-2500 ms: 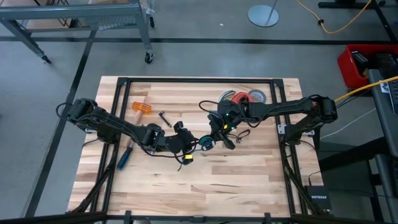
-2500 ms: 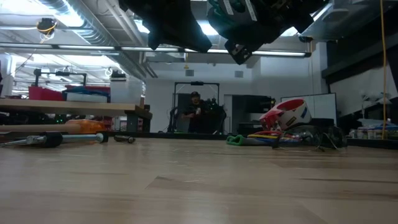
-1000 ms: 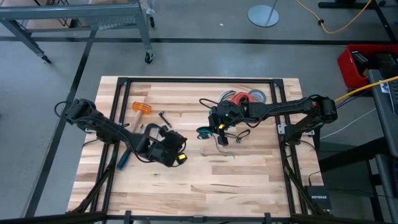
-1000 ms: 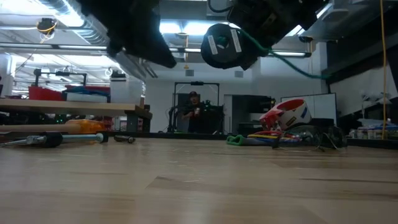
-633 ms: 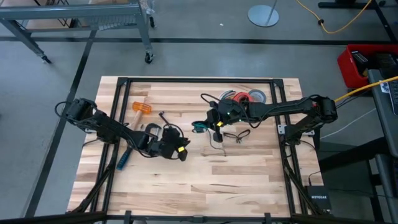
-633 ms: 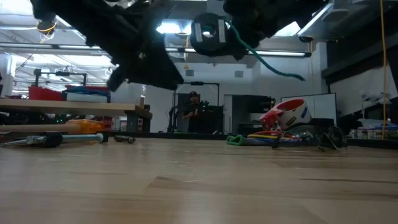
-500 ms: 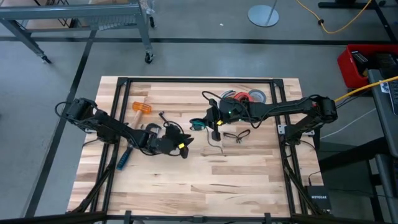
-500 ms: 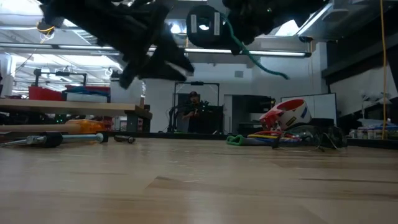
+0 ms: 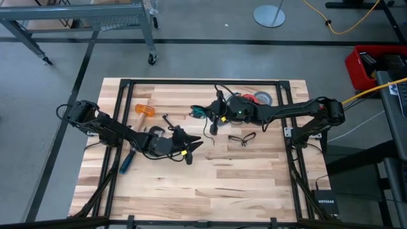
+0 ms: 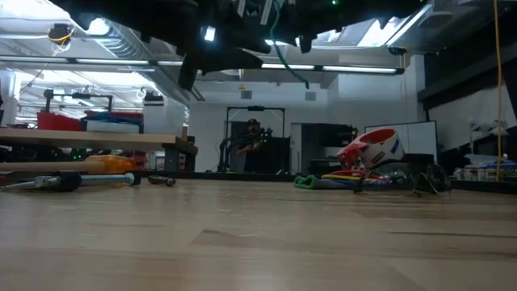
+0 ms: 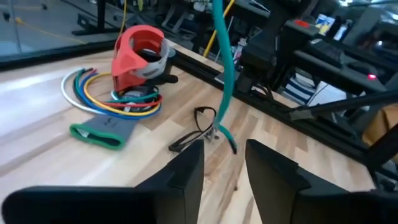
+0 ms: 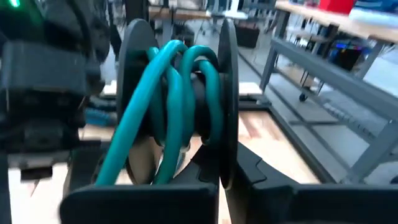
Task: Coil cords
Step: Coil the green wire to the spool
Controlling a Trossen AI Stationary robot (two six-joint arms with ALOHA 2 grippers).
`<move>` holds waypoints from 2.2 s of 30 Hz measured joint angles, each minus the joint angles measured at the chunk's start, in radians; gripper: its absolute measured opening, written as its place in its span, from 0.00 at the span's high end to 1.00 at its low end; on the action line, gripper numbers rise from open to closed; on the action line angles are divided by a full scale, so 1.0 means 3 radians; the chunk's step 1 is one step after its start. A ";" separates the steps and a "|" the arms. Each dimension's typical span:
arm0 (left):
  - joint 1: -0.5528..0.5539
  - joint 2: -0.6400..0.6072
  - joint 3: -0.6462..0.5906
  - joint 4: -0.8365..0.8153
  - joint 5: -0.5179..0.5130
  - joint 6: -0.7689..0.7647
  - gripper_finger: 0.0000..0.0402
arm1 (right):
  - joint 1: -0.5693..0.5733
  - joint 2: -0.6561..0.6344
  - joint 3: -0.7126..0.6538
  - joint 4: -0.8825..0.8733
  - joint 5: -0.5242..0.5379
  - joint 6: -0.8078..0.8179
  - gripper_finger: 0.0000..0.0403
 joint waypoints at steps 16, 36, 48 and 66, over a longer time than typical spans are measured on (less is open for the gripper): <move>0.0069 0.0257 0.0001 0.0540 0.0010 0.0384 0.78 | 0.0000 0.0000 0.0000 0.0402 0.0000 0.0000 0.98; 0.0099 0.0350 0.0009 0.1119 0.0113 0.1005 0.78 | 0.0000 0.0000 0.0000 0.0477 0.0036 0.0000 0.98; 0.0221 0.0350 0.0009 0.1135 0.0296 0.0873 0.82 | 0.0000 0.0000 0.0000 0.0667 0.0023 0.0000 0.98; 0.0174 0.0348 0.0010 0.0685 0.0240 0.0409 0.99 | 0.0001 0.0000 0.0000 0.0491 0.0003 0.0000 0.98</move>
